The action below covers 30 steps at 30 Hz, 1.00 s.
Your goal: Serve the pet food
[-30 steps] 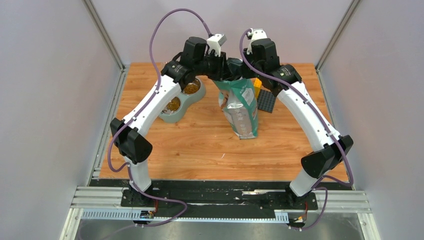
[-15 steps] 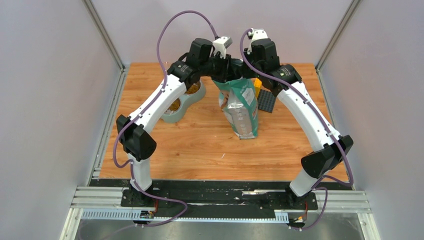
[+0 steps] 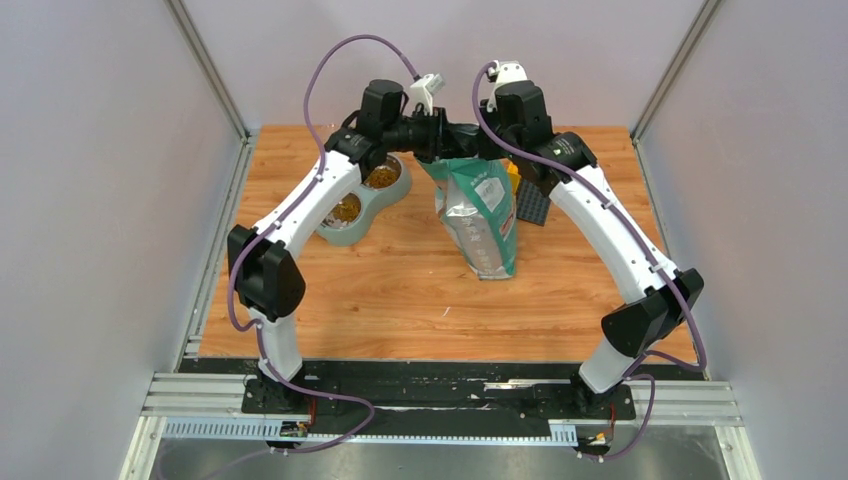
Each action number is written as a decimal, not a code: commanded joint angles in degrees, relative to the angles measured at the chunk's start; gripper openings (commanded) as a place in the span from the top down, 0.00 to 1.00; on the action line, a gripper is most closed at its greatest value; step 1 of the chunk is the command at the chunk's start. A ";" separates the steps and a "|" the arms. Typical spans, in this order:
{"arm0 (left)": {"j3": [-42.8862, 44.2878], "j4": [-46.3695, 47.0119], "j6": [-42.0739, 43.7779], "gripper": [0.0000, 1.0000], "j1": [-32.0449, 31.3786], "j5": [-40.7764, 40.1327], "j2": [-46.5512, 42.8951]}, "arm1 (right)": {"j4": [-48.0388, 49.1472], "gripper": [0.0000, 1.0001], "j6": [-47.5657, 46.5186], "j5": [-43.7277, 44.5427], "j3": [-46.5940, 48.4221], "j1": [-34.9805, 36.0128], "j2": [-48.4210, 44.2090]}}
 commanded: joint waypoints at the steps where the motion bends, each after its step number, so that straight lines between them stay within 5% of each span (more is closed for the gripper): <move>1: -2.32 1.85 -12.24 1.00 2.53 11.58 -3.57 | 6.18 1.00 0.70 2.39 1.05 -1.51 -3.87; 16: -1.50 1.78 -16.63 1.00 10.58 13.72 -11.93 | 7.02 1.00 0.97 3.07 -1.00 -3.29 -5.27; 30: -7.24 11.64 -31.64 1.00 15.25 18.26 -15.07 | 8.07 1.00 1.59 3.24 -3.34 -3.73 -6.84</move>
